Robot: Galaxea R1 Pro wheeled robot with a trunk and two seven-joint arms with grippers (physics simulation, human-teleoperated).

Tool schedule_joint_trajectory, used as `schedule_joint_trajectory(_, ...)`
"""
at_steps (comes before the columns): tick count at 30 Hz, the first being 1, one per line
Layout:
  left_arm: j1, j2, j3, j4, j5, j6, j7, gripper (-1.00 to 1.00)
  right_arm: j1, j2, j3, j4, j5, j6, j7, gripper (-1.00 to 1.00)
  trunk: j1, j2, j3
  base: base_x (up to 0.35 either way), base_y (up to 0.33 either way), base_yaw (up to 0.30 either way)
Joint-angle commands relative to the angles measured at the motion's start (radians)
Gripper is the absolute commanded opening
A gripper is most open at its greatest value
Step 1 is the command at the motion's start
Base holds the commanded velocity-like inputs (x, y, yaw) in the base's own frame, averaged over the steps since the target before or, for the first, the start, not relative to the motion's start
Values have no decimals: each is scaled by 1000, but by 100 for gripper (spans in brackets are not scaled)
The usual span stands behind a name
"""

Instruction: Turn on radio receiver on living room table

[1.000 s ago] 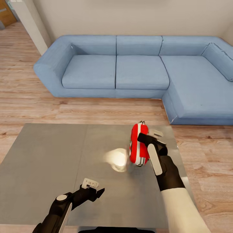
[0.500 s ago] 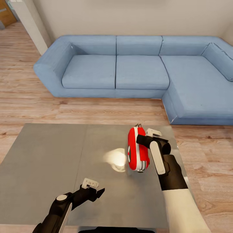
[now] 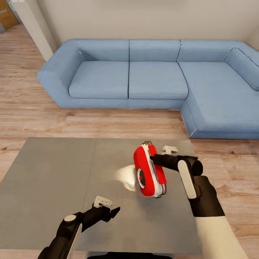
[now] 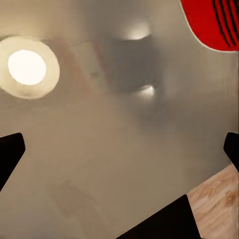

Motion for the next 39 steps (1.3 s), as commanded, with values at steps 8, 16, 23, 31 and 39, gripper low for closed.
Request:
schedule_joint_trajectory(8, -1, -3, -1, -58, 144, 20, -44, 100, 32, -130, 71, 4, -5, 0, 168, -100, 0, 0, 0, 0, 0, 0)
schedule_joint_trajectory(16, -1, 0, 1, -123, 184, 123, -105, 100, 53, -142, 99, 12, 6, -8, 179, -100, 0, 0, 0, 0, 0, 0)
schedule_joint_trajectory(23, -1, 3, 3, -147, 186, 132, -215, 100, 70, -199, 241, 12, 35, -85, 200, -100, 0, 0, 0, 0, 0, 0)
schedule_joint_trajectory(31, 0, 3, 3, -150, 187, 134, -231, -100, 72, -221, 262, 11, 47, -111, 328, -100, 0, 0, 0, 0, 0, 0)
schedule_joint_trajectory(39, -1, 0, 3, -154, 187, 136, -235, -100, 72, -221, 264, 11, 47, -113, 343, -100, 0, 0, 0, 0, 0, 0)
